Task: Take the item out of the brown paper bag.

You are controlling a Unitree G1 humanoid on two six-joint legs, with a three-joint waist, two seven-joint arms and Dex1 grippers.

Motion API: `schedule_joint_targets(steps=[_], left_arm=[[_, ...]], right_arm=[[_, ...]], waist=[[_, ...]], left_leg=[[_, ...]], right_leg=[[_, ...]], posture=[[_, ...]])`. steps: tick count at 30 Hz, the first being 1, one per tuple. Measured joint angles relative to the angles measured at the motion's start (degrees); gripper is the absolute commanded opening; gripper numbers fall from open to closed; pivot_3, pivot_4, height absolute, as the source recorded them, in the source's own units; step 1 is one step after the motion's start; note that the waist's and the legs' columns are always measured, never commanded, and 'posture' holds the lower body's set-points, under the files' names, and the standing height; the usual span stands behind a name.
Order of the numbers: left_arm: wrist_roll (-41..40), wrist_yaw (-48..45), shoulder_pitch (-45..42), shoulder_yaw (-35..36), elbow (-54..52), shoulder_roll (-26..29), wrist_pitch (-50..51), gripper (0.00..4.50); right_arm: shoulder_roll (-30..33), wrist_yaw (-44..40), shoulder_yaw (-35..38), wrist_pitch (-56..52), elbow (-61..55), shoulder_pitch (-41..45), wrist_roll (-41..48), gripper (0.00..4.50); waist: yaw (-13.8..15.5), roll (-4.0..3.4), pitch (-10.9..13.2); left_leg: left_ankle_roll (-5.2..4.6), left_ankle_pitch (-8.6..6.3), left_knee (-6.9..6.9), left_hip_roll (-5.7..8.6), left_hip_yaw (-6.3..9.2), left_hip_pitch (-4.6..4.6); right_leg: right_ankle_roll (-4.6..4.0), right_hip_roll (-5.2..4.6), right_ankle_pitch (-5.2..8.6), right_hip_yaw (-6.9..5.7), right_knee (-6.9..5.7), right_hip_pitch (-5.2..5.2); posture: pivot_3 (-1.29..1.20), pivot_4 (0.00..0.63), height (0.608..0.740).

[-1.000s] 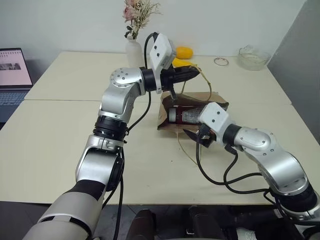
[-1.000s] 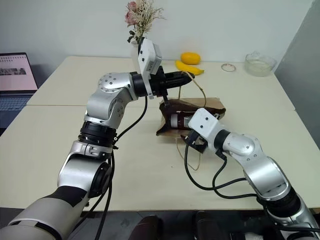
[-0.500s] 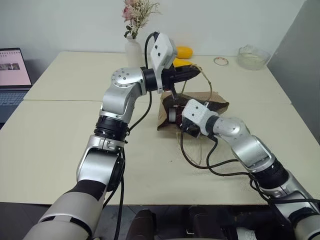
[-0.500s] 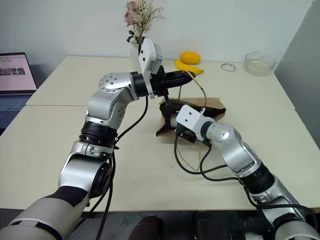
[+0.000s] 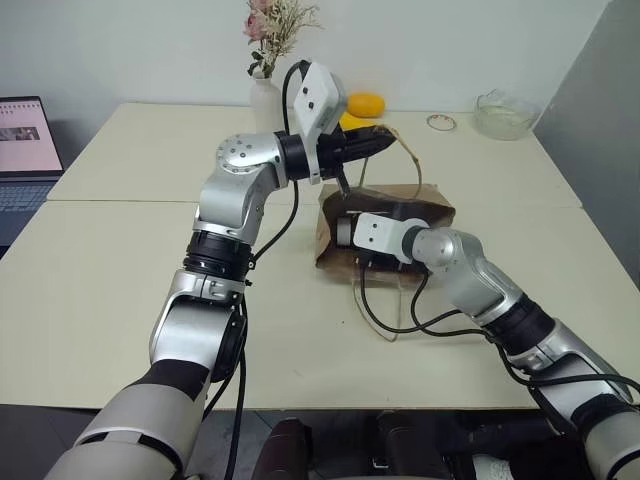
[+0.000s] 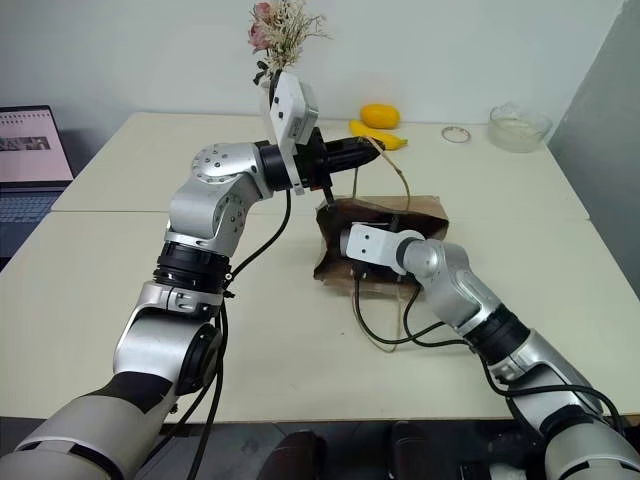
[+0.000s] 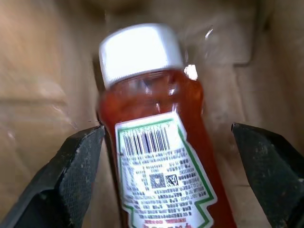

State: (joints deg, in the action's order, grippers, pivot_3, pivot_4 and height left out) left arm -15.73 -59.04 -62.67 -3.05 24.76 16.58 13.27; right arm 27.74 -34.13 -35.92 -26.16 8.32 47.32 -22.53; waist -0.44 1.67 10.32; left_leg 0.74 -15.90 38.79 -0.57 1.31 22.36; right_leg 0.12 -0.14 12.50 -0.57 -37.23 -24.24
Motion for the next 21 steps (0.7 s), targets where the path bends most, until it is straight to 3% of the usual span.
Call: schedule_joint_targets(steps=[11,15,21], left_arm=[[0.01,0.21,0.0,0.05,-0.03,0.06,0.0,0.0],[0.01,0.33,0.0,0.06,-0.03,0.12,-0.01,0.0],[0.07,0.75,0.0,0.05,-0.03,0.35,-0.21,0.0]], right_arm=[[-4.33,-0.6,-1.19,7.64,14.65,5.28,-6.66,4.47],[-4.59,-0.78,-0.91,9.39,15.55,4.9,-7.2,3.29],[-3.74,-2.29,1.26,10.24,12.65,2.92,-7.1,3.14]], waist=[[-0.14,0.0,0.0],[-0.15,-0.01,0.0],[-0.14,-0.01,0.01]], left_leg=[[0.01,0.01,0.01,0.0,0.01,-0.03],[0.0,0.01,0.02,0.0,-0.01,-0.13],[0.0,0.01,0.02,0.0,-0.01,-0.16]], right_leg=[[-0.13,-0.02,-0.08,0.03,-0.07,-0.01],[-0.09,-0.02,-0.05,0.06,-0.17,0.01],[-0.09,-0.02,-0.05,0.07,-0.22,0.0]], posture=[[0.0,0.15,0.74],[0.0,0.15,0.74],[0.0,0.15,0.74]])
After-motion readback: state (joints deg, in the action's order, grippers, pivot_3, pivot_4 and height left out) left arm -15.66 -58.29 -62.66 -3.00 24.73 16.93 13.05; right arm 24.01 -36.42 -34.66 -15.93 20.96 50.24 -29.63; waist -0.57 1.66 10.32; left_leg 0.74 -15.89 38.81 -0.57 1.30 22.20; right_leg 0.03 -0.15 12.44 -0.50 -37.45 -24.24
